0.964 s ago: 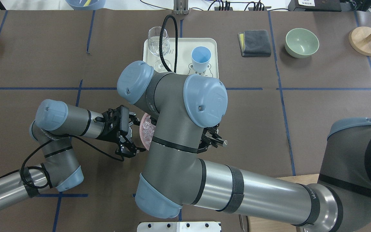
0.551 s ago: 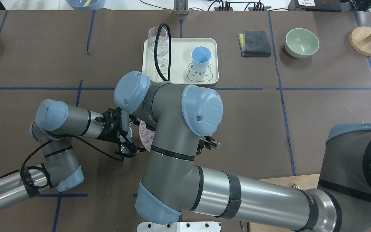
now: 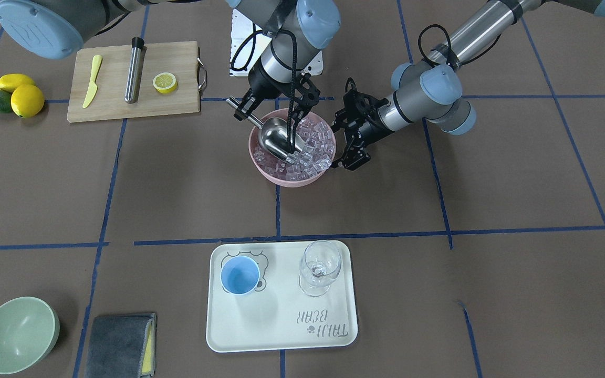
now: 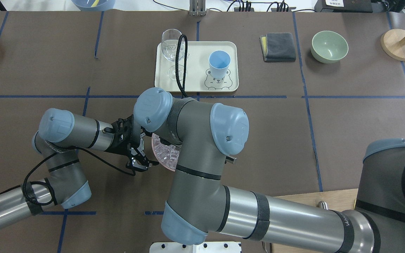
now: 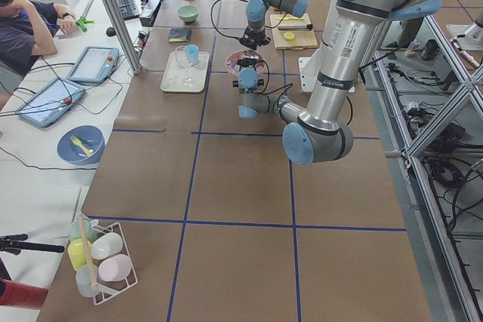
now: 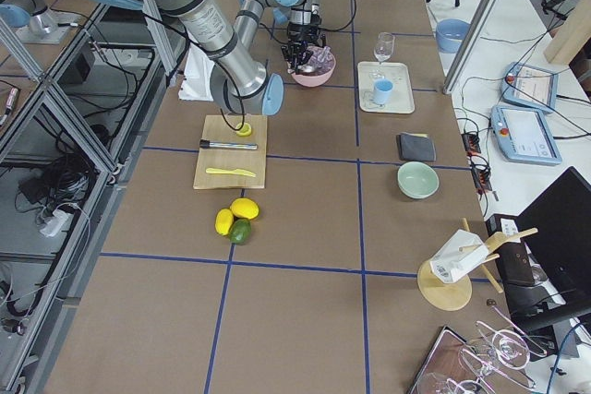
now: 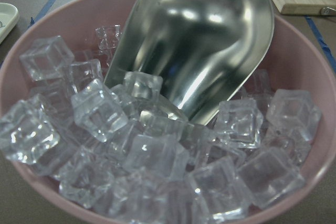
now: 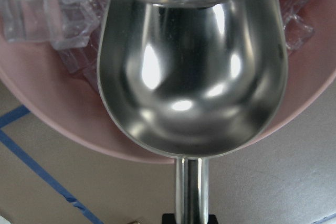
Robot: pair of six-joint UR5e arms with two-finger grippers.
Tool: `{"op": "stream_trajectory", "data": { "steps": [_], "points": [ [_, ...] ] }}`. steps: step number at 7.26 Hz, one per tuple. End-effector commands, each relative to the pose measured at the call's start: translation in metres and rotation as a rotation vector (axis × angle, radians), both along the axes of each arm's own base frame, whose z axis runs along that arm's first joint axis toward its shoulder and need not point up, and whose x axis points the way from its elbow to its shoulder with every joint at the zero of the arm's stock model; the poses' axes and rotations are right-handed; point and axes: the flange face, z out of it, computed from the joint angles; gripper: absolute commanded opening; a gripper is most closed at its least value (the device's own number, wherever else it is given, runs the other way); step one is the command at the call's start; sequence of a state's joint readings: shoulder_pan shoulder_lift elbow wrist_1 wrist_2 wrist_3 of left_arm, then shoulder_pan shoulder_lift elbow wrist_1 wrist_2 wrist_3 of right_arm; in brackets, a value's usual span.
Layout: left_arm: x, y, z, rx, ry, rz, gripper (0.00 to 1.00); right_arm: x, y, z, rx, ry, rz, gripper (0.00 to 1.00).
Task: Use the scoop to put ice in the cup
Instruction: 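Dig the scoop into the ice with the right gripper while the left holds the bowl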
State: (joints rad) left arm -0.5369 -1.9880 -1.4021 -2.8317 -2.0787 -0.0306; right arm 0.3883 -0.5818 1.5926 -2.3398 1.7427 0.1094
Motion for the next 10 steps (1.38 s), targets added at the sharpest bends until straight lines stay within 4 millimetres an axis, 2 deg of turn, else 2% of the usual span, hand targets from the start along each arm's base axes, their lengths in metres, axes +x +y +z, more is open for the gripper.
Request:
{"op": "stream_trajectory", "data": {
  "steps": [1,2,4,5,9,10],
  "points": [
    [0.000,0.000,0.000,0.001,0.000,0.000,1.00,-0.003,-0.001,0.009,0.015,-0.037,0.002,0.00],
    [0.000,-0.002,-0.001,0.001,-0.001,-0.015,1.00,-0.001,0.000,0.013,0.025,-0.063,0.002,0.00],
    [0.001,-0.002,-0.002,0.002,0.001,-0.019,1.00,0.026,0.011,0.029,0.042,-0.125,0.022,0.00],
    [0.001,-0.002,-0.002,0.002,0.001,-0.019,1.00,0.031,0.013,0.034,0.051,-0.156,0.030,0.00],
    [0.001,-0.003,-0.001,0.001,-0.001,-0.019,1.00,0.023,0.021,0.053,0.058,-0.216,0.053,0.00],
    [0.001,-0.003,-0.001,0.001,-0.001,-0.019,1.00,0.022,0.022,0.050,0.058,-0.226,0.057,0.00]
  ]
}}
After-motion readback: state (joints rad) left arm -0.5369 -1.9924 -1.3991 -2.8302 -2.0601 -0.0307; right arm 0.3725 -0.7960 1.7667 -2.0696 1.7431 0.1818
